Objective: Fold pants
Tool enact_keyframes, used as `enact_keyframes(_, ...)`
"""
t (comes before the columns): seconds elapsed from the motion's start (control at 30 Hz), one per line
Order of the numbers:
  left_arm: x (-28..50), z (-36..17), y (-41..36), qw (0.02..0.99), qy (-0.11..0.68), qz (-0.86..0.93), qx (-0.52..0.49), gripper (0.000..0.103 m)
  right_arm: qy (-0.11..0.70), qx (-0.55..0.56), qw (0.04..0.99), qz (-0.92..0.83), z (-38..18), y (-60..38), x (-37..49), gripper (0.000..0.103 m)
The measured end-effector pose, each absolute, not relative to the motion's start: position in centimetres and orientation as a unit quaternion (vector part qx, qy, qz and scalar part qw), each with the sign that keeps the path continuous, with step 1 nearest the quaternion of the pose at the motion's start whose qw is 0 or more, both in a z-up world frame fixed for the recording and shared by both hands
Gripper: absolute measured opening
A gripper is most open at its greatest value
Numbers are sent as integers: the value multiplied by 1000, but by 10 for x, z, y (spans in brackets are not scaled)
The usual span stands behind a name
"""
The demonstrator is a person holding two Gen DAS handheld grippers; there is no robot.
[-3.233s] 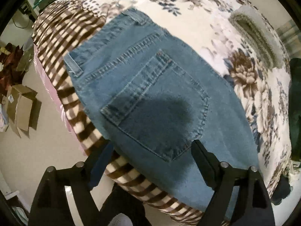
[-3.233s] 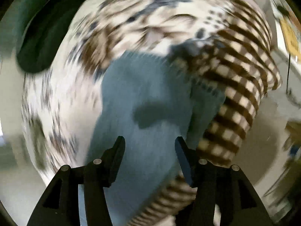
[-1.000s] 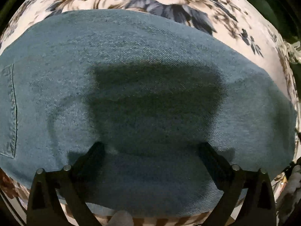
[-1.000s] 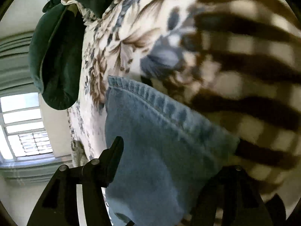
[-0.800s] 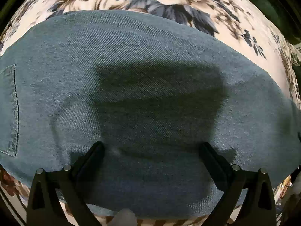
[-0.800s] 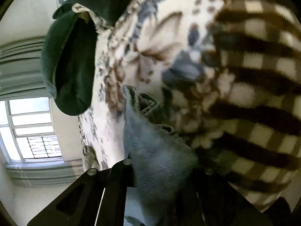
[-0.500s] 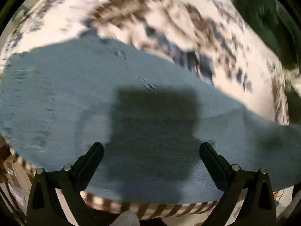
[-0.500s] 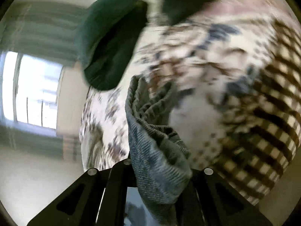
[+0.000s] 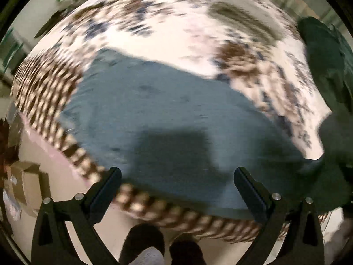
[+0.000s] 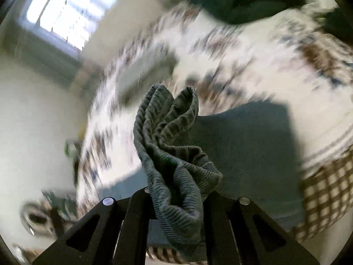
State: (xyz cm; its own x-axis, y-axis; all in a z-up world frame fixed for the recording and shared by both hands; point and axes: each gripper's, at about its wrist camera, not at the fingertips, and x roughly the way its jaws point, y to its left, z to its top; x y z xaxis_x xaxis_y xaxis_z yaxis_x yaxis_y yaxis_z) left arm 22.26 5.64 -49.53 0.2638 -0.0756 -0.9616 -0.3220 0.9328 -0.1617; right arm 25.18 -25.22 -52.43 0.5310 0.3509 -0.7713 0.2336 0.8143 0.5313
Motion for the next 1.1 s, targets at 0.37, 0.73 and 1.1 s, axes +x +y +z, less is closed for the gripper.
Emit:
enact_keyframes(0.37, 183, -535, 185, 751, 606, 154, -213, 103, 645, 147, 747, 62, -637, -86, 274, 57)
enact_keyframes(0.73, 180, -545, 238, 738, 575, 214, -281, 103, 687, 135, 715, 3, -640, -88, 306, 61)
enact_keyframes(1.1, 182, -578, 257, 699, 526, 216, -433, 103, 722, 75, 688, -1, -666, -57, 290, 7)
